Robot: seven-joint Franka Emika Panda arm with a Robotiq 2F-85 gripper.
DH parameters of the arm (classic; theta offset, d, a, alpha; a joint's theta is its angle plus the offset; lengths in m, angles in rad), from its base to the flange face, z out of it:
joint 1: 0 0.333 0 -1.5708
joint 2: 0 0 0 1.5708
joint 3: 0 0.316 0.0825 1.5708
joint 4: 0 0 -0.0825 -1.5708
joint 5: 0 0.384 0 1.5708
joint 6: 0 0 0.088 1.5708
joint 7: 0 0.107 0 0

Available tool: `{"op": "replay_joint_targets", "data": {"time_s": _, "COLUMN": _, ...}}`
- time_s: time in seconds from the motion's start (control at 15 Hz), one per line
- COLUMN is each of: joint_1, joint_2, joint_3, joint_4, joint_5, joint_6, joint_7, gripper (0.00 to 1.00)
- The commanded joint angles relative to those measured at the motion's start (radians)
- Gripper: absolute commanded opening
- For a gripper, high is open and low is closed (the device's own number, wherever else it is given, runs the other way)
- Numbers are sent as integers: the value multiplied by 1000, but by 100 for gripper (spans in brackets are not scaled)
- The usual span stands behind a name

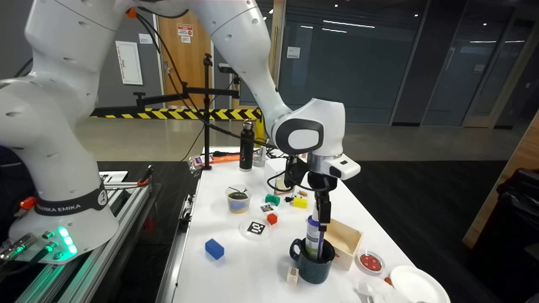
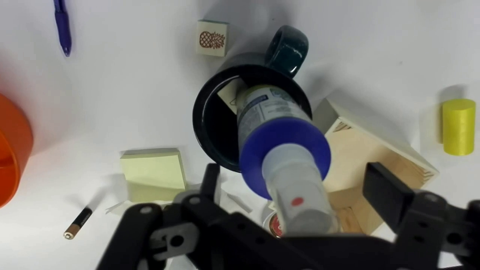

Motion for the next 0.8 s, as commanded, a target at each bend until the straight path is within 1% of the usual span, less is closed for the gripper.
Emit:
{"op": "replay_joint_targets", "data": {"time_s": 0.0, "joint_1": -9, "joint_2": -1, "joint_3": 11, "joint_4": -20, "joint_5": 29, "joint_6": 12, "joint_7": -5, "gripper": 100}}
{"op": "replay_joint_targets", "data": {"time_s": 0.33, "joint_1": 7, "joint_2": -48, "joint_3": -13, "joint_4": -15, "joint_5": -1, "joint_6": -24, "joint_7": 3, "gripper": 100}}
{"op": "replay_joint_targets", "data": {"time_s": 0.6, "joint_1": 23, "joint_2": -148, "joint_3": -55, "joint_4": -33, "joint_5": -48, "joint_6": -31, "joint_7": 24, "gripper": 100}}
{"op": "replay_joint_targets", "data": {"time_s": 0.73, "joint_1": 27, "joint_2": -195, "joint_3": -64, "joint_4": -37, "joint_5": -65, "joint_6": -33, "joint_7": 34, "gripper": 100}}
